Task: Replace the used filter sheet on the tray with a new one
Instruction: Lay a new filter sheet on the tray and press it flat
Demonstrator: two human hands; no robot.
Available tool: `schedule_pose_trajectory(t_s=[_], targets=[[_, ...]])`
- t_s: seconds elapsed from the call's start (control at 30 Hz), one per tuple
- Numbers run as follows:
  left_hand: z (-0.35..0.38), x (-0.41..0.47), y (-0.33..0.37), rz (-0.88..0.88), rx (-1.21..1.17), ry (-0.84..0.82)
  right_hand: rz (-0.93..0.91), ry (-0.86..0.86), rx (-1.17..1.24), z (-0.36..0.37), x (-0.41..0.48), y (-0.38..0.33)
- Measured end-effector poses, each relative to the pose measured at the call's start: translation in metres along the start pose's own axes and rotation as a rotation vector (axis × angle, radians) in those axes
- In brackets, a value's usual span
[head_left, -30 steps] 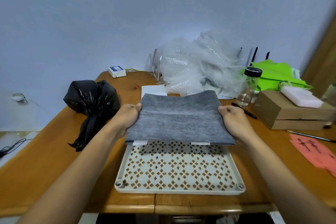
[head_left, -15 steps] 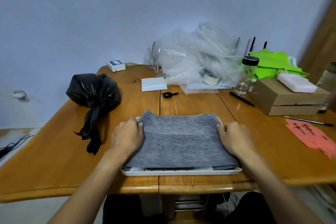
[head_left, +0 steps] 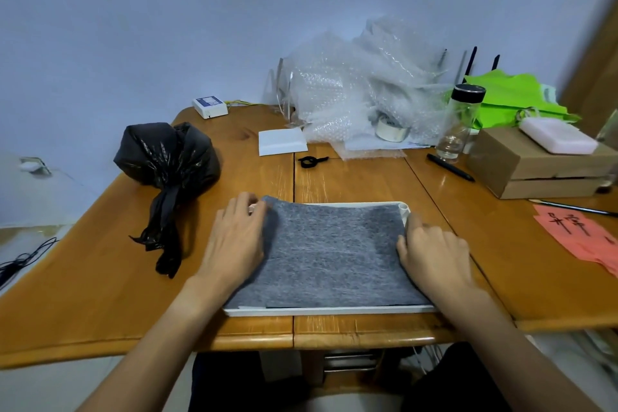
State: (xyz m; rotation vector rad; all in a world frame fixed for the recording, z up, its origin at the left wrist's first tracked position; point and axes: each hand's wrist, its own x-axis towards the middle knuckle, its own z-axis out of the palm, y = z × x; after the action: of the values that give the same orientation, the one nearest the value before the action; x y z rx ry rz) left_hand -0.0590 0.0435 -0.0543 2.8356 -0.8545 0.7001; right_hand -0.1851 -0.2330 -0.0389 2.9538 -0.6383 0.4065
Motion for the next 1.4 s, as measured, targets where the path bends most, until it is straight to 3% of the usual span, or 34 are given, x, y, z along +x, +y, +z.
schedule_pose_trajectory(t_s=[0.13, 0.3, 0.47, 0.7, 0.97, 1.27, 1.4], targets=[[0.004, 0.007, 0.001, 0.281, 0.064, -0.033, -0.151, 0.06, -0.061, 0.012, 0.006, 0.003], [0.009, 0.01, 0.002, 0.213, 0.046, -0.134, -0.393, -0.043, -0.025, 0.024, 0.018, 0.008], [0.01, 0.009, 0.002, 0.171, 0.057, -0.187, -0.364, -0.195, 0.017, 0.027, 0.027, 0.012], [0.016, 0.02, -0.001, 0.091, -0.003, -0.246, -0.31, -0.214, 0.083, 0.029, 0.037, 0.007], [0.016, 0.032, -0.002, 0.144, 0.152, -0.256, -0.309, -0.237, 0.053, 0.025, 0.046, 0.003], [0.01, 0.055, -0.01, 0.175, 0.174, -0.368, -0.333, -0.175, 0.066, 0.029, 0.053, 0.002], [-0.012, 0.059, -0.017, 0.215, 0.033, -0.467, -0.46, -0.022, 0.094, 0.025, 0.054, 0.007]])
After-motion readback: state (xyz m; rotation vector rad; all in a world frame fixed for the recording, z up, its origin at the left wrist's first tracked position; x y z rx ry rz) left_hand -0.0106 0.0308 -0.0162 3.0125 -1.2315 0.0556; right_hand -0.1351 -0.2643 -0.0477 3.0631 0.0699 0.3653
